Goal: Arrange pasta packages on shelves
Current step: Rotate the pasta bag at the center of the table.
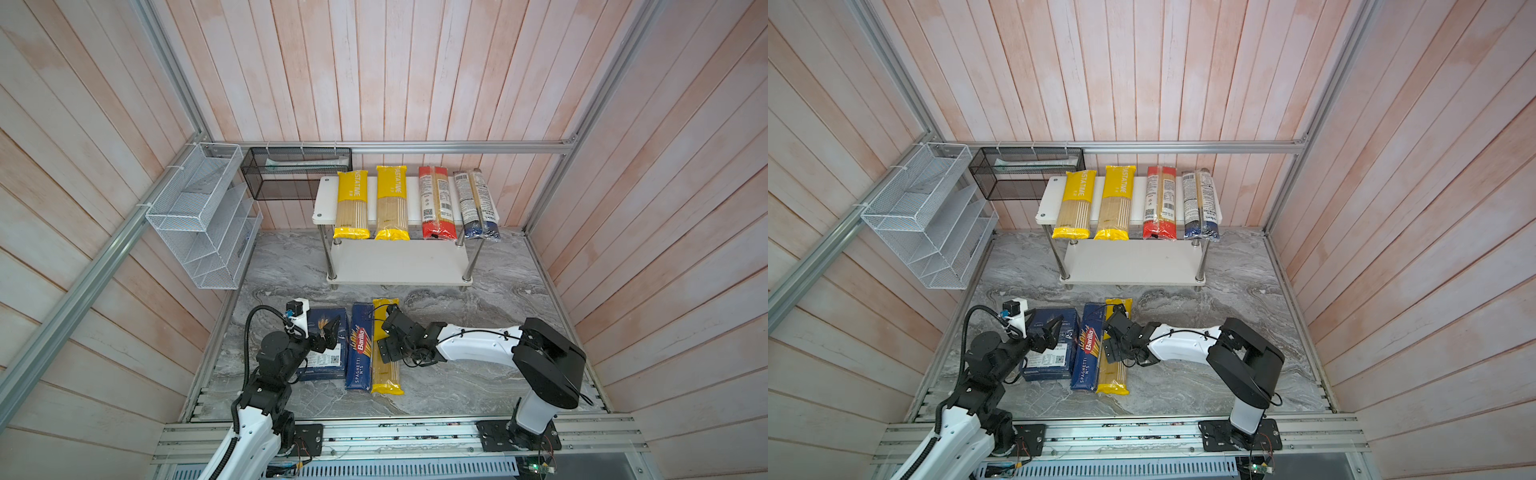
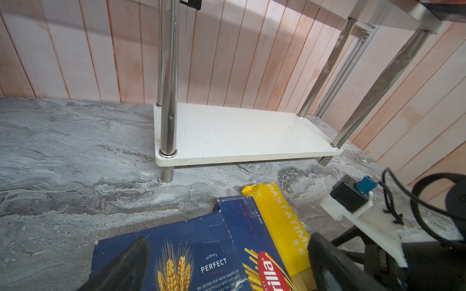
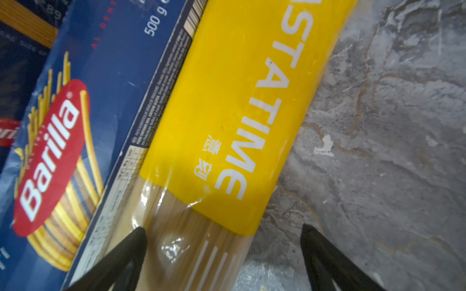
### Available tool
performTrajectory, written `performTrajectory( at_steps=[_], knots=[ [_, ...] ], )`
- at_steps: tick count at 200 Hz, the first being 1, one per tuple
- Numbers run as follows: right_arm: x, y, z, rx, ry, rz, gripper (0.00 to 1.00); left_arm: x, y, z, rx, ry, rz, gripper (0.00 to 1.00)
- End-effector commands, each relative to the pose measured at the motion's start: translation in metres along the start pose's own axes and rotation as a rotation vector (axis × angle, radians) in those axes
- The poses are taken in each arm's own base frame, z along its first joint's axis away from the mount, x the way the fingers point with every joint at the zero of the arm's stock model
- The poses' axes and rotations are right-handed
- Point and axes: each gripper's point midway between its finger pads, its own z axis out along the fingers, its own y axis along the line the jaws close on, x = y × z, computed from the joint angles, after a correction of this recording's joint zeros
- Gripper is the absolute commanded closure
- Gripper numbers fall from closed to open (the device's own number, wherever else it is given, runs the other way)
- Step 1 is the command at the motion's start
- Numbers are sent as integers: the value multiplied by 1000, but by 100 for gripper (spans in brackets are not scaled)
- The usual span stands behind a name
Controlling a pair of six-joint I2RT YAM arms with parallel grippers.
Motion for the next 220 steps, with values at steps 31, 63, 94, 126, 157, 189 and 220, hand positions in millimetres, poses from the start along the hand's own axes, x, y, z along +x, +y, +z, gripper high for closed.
performTrajectory(
  at_steps=[31,63,94,126,157,189,220],
  knots=[
    [21,-32,0,152,62,-37,4,-7,0,-1,-5,-25,20,0],
    [30,-46,-2,183,81,-25,4,-8,0,-1,-5,-28,19,0],
    [37,-56,-7,198,90,-5,4,-8,1,-1,-6,-28,19,0],
    [40,-71,-17,222,79,15,3,-8,1,-1,-9,-28,17,0],
    [28,-69,-32,163,34,-3,2,-8,1,-1,-9,-29,17,0],
    [2,-35,-59,-33,-67,-69,2,-7,1,0,-9,-23,17,0],
    [-16,-18,-76,-108,-121,-104,2,-7,2,0,-13,-23,14,0]
  ],
)
